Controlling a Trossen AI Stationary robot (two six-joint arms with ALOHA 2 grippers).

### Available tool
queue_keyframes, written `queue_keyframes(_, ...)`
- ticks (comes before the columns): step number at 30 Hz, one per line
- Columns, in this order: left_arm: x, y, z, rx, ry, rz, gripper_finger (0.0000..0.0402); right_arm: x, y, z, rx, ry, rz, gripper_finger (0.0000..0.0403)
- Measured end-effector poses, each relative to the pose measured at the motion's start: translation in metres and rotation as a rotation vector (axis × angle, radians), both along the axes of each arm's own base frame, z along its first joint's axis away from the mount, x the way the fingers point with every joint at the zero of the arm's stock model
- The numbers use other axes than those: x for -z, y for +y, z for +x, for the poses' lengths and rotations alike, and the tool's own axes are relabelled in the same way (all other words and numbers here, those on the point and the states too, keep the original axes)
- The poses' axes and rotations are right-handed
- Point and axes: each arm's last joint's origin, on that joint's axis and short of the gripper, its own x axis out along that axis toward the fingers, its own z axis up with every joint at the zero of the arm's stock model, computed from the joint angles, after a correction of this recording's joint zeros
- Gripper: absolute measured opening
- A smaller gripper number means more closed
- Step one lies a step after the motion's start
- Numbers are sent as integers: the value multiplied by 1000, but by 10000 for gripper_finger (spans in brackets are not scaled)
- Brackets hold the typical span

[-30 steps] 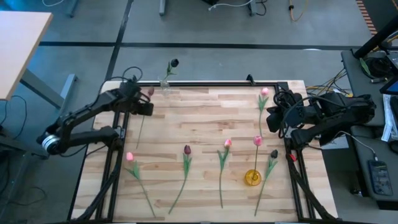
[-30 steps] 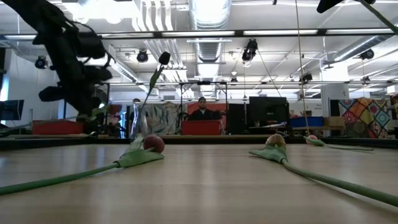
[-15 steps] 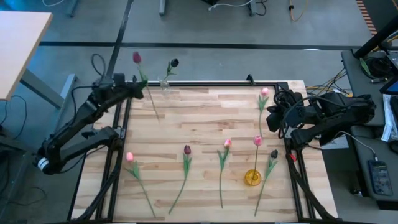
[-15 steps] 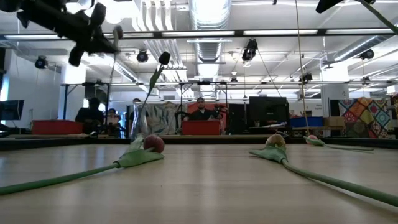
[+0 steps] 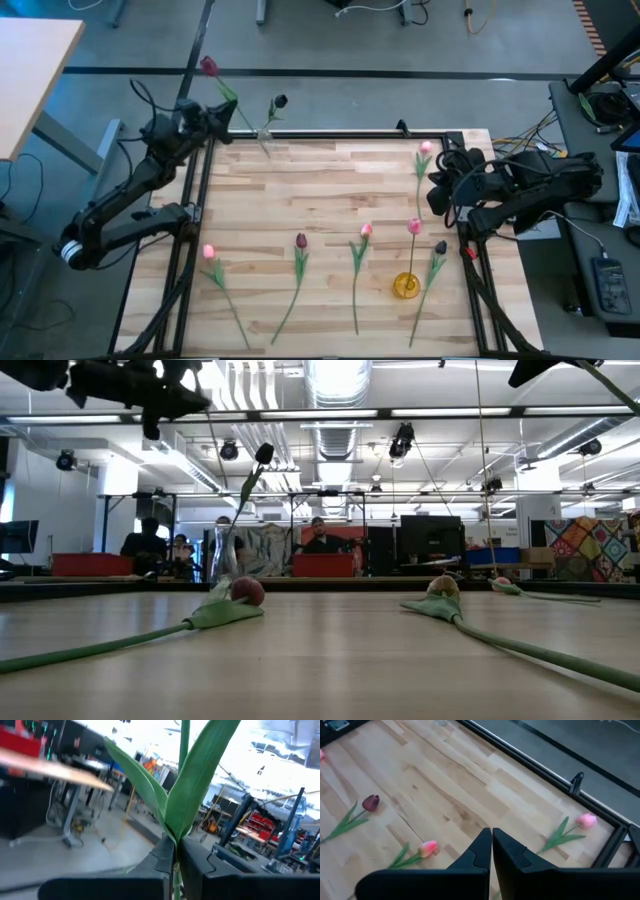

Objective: Sort flowers into vase by color
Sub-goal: Put the top red flower into the transparent flower vase

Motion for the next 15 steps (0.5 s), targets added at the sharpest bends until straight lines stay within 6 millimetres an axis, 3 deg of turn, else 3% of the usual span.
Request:
queue_keyframes(11,-38,35,27,-68,210,234,0,-1,0,2,-30,3,-48,9)
queue_keyframes(15,-35,48,32,-93,280,249,0,-1,0,2,-29,3,-48,9)
